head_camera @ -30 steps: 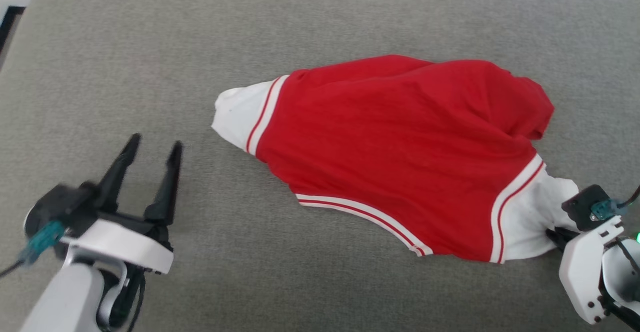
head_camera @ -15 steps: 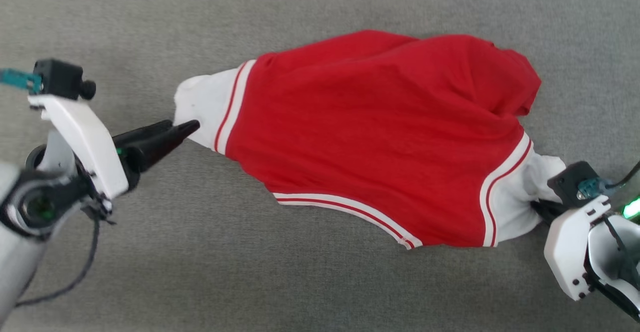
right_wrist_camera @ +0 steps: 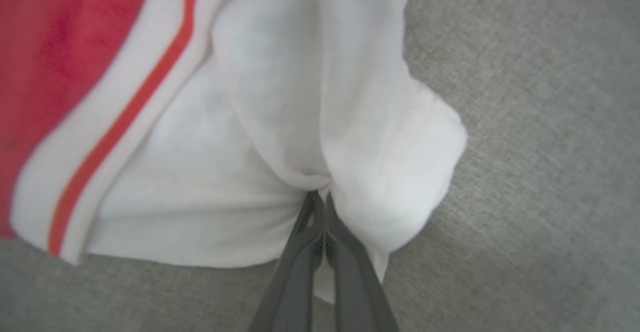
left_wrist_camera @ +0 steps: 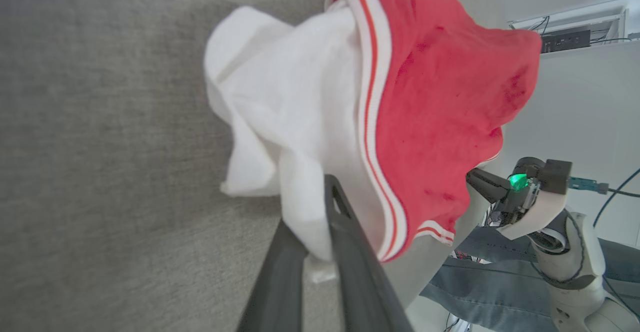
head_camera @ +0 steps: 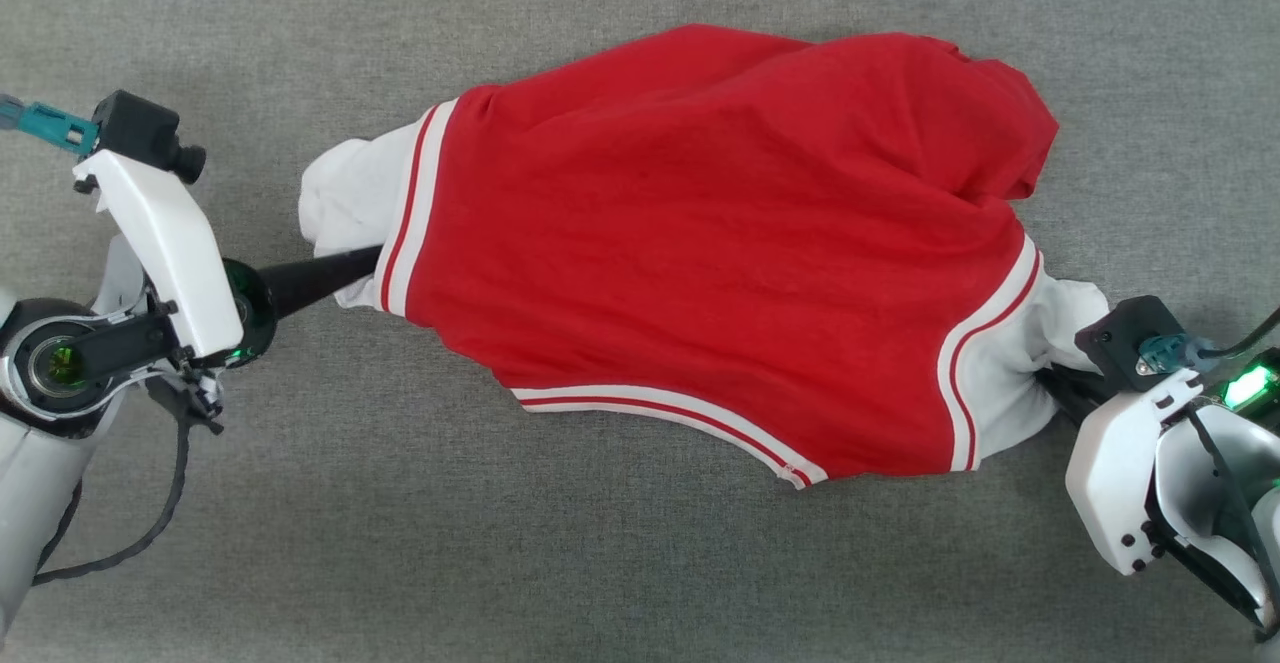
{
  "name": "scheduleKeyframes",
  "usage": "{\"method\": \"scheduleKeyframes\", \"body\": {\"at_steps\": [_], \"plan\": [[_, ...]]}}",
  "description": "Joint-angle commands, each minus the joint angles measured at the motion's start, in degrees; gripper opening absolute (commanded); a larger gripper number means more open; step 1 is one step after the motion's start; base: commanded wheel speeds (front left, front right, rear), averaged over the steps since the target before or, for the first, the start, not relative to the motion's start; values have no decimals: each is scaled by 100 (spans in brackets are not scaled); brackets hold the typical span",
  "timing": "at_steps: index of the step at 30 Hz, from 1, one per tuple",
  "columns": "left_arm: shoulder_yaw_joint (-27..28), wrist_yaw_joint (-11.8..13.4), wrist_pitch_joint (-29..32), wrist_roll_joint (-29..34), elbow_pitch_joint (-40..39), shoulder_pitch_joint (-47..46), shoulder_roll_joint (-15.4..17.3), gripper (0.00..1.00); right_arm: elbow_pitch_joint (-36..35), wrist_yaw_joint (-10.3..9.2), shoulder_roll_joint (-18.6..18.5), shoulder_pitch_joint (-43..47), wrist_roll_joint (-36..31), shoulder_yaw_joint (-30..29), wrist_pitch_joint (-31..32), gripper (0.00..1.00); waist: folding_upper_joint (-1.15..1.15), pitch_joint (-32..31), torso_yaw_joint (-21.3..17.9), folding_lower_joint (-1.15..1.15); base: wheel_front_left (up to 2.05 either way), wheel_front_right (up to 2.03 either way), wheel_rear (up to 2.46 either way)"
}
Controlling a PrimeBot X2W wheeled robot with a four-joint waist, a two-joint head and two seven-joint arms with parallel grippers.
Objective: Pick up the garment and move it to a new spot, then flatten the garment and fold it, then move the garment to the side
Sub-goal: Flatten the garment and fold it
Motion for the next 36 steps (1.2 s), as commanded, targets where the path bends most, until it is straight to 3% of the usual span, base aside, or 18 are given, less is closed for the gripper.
{"method": "scheduleKeyframes", "body": {"at_steps": [1, 11, 22, 27, 32, 36], "plan": [[91, 5, -74, 0, -56, 69, -34, 0, 590, -133, 120, -70, -156, -1, 51, 0, 0, -35, 0, 0, 0, 0, 0], [513, 4, -1337, 512, -1145, 605, 62, 0, -294, -87, 406, 283, -127, -1055, -676, 0, 0, -343, -61, 0, 0, 0, 0], [621, 4, -2513, 731, -1598, 330, -116, 0, -1306, -76, 907, -258, 489, -1966, -562, 0, 0, -325, -103, 0, 0, 0, 0], [738, 4, -2811, 705, -916, -412, -385, 0, -815, -76, 1196, -1477, 747, -2023, -470, 0, 0, -108, -199, 0, 0, 0, 0], [984, 4, -3130, 646, 200, -1562, -834, 0, 151, -75, 1346, -3118, 619, -1854, -333, 0, 0, 175, -309, 0, 0, 0, 0], [1012, 4, -3365, 963, 986, -2664, -1009, 0, 951, -75, 1577, -4594, 503, -1980, -447, 0, 0, 426, -404, 0, 0, 0, 0]]}}
